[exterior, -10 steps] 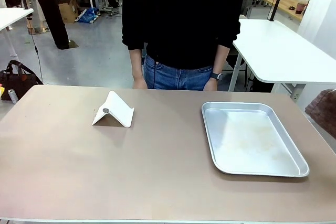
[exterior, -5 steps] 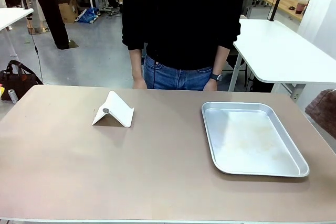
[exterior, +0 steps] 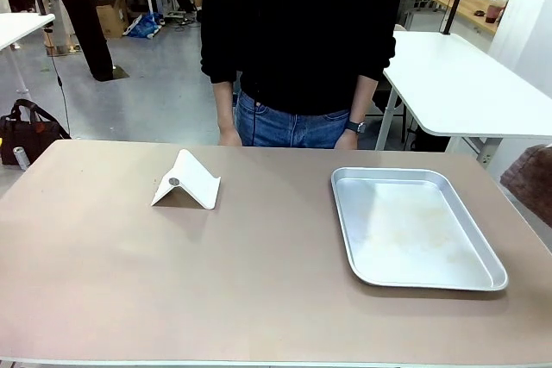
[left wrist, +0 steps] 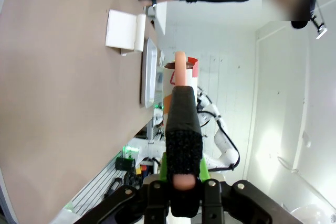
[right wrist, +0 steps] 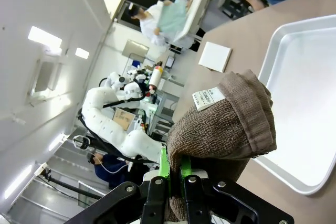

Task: Clean the surface of the table.
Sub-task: Return the Lint Roller and towel to their original positions.

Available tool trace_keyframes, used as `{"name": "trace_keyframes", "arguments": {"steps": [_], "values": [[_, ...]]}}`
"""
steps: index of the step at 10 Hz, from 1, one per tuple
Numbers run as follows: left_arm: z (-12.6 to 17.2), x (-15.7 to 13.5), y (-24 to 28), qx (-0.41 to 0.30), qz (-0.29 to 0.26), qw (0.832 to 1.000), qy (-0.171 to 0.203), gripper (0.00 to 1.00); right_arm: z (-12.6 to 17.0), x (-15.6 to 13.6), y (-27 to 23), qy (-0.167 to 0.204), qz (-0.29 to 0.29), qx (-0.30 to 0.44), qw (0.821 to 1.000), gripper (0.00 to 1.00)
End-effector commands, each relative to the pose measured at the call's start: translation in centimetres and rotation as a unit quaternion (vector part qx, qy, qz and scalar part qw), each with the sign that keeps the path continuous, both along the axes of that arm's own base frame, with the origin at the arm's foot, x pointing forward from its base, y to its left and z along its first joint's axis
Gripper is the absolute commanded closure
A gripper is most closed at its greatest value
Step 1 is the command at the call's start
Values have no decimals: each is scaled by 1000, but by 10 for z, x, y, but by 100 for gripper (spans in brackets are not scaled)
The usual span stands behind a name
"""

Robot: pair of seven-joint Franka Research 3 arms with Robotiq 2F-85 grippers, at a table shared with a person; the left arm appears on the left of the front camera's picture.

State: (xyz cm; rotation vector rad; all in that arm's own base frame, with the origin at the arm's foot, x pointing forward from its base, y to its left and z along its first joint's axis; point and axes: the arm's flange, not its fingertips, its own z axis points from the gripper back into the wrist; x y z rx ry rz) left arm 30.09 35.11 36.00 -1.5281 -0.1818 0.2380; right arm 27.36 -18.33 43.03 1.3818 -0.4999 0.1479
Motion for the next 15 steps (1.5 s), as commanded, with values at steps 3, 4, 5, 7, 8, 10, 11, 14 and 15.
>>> {"name": "trace_keyframes", "arguments": {"steps": [3,4,5,7,8,10,11,14,15], "values": [[48,28,-56,-39,-11,998,-36,78,42,25,63,-50,11,-38,998,91],[60,42,-79,-30,-30,998,-37,78,53,35,87,-55,28,-53,997,91],[70,60,-103,-27,-48,998,-35,78,63,47,113,-70,47,-66,994,91],[84,96,-168,-2,-103,994,-17,78,76,73,176,-84,80,-86,990,91],[89,109,-203,15,-127,992,-11,78,79,86,208,-86,78,-80,990,91],[101,127,-267,48,-159,986,-3,78,73,109,270,-80,87,-88,989,91],[105,134,-297,74,-153,985,-1,78,64,119,301,-68,87,-91,990,91],[101,141,-351,191,-162,968,-3,78,25,138,374,-65,97,-111,987,91],[94,143,-362,236,-149,960,-10,78,9,142,392,-68,110,-111,985,91]]}}
